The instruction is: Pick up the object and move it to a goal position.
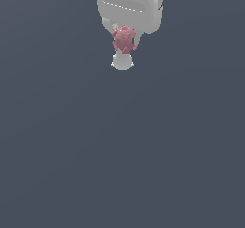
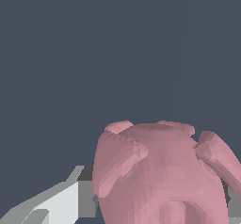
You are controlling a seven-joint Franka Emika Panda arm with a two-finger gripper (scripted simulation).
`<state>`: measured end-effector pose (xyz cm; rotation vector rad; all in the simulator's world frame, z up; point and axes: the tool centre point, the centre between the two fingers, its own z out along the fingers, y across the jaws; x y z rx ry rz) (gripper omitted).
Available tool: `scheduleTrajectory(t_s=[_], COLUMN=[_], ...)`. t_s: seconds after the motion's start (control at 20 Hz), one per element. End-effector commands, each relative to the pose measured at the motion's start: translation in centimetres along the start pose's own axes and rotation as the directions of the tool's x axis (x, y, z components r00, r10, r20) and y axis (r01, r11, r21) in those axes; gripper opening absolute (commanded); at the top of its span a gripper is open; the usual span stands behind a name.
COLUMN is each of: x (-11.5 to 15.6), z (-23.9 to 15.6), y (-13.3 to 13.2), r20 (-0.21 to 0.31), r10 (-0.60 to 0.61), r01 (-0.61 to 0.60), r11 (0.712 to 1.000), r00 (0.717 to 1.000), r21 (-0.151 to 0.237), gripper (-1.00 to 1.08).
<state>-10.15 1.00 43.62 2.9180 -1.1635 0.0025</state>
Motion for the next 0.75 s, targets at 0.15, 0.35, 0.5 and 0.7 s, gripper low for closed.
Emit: scheduleTrajectory(t_s=[0.15, 0.35, 0.5, 0.7], x=[-1.6, -2.2, -2.5, -2.6], z=[-4.0, -5.9, -6.7, -7.1], y=[0.7, 0.9, 1.0, 1.0], r20=[0.001, 0.001, 0.001, 0.001], r10=[-0.001, -0.001, -0.001, -0.001], r01=[0.001, 0.001, 0.001, 0.001], r11=[1.0, 1.0, 1.0, 1.0], r00=[1.0, 1.0, 1.0, 1.0], r21=[-0.001, -0.001, -0.001, -0.001], gripper=[-1.0, -1.0, -1.0, -1.0])
